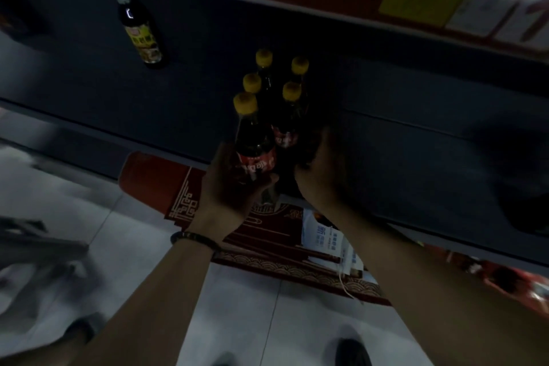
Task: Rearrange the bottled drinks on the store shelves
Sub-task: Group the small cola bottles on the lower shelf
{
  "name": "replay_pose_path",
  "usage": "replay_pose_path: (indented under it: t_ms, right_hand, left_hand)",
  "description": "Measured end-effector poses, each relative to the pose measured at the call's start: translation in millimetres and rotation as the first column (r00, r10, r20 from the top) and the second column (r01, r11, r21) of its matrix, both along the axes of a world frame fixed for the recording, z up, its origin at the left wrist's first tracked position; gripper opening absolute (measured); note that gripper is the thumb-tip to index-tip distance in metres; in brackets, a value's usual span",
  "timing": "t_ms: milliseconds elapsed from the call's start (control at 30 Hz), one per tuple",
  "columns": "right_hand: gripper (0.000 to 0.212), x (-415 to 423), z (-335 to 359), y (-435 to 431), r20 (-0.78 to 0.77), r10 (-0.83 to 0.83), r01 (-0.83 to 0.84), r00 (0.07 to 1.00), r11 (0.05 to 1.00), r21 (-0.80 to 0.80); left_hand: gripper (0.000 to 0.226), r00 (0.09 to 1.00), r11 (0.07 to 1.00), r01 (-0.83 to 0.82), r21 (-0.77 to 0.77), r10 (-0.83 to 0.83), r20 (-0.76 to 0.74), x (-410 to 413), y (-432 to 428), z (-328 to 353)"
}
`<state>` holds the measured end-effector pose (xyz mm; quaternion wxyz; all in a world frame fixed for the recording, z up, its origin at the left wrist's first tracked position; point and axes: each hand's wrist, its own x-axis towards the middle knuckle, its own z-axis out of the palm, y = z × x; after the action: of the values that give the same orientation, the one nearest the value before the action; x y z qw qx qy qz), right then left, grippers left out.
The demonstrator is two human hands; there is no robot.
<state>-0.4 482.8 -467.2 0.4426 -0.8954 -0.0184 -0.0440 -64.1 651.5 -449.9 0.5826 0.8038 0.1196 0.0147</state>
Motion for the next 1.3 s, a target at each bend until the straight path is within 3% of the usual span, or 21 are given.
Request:
replay_pose_path:
  t_ms: [67, 133, 200, 300, 400, 467, 533, 633, 700, 767, 967, 1300]
  right_hand:
    - [0.055, -20, 10, -20, 0.025, 0.121, -0.123, 0.992, 0.986, 0.113]
    - [0.056, -36, 19, -34, -0.097, 0.342, -0.322, 0.935, 0.930, 0.177]
    - [0.063, -43, 16, -39, -0.231, 0.416, -0.389, 0.880, 0.908, 0.156]
    - [0.073, -38, 8, -41, -0.176, 0.318, -0.296, 0.932, 0.945, 0.138]
    - [0.054, -25, 0, -50, -0.176, 0.241, -0.219, 0.954, 0.966, 0.138]
    - [0.052, -17, -8, -60, -0.182, 0.189, -0.158, 0.965, 0.973, 0.170]
    - [0.065, -6, -14, -67, -0.142, 0.097, -0.069, 0.985, 0.979, 0.194]
    - [0.074, 23, -28, -75, -0.096, -0.034, 0.050, 0.995, 0.983, 0.175]
    - [0.084, 43, -38, -75, -0.095, -0.082, 0.096, 0.992, 0.985, 0.143]
    - [0.088, 55, -47, -70, -0.117, -0.087, 0.104, 0.989, 0.983, 0.150]
    - [0.064, 77, -46, -52, -0.152, 0.039, -0.020, 0.988, 0.992, 0.124]
    - [0.060, 79, -46, -46, -0.164, 0.081, -0.069, 0.983, 0.995, 0.079]
  left_hand:
    - [0.058, 0.999, 0.999, 0.032, -0.038, -0.032, 0.006, 4, -5, 6]
    - [0.064, 0.997, 0.997, 0.080, -0.014, -0.080, 0.011, 9, -13, 11]
    - [0.074, 0.989, 0.987, 0.135, 0.083, -0.140, 0.048, 14, -24, 16]
    - [0.082, 0.977, 0.972, 0.194, 0.135, -0.204, 0.067, 20, -41, 23]
    - [0.074, 0.974, 0.969, 0.192, 0.155, -0.207, 0.089, 23, -56, 25]
    - [0.071, 0.987, 0.985, 0.135, 0.109, -0.144, 0.076, 25, -58, 18]
    - [0.065, 0.999, 0.999, 0.019, 0.030, -0.020, 0.045, 28, -59, 4]
    - [0.096, 0.972, 0.982, -0.135, 0.135, 0.158, -0.172, 44, -66, -17]
    - [0.122, 0.892, 0.961, -0.225, 0.161, 0.270, -0.363, 54, -74, -19]
    - [0.132, 0.882, 0.946, -0.308, 0.096, 0.322, -0.345, 63, -78, -23]
    - [0.129, 0.867, 0.890, -0.456, -0.012, 0.441, -0.231, 76, -91, -33]
    - [0.121, 0.862, 0.879, -0.477, -0.019, 0.464, -0.204, 78, -95, -39]
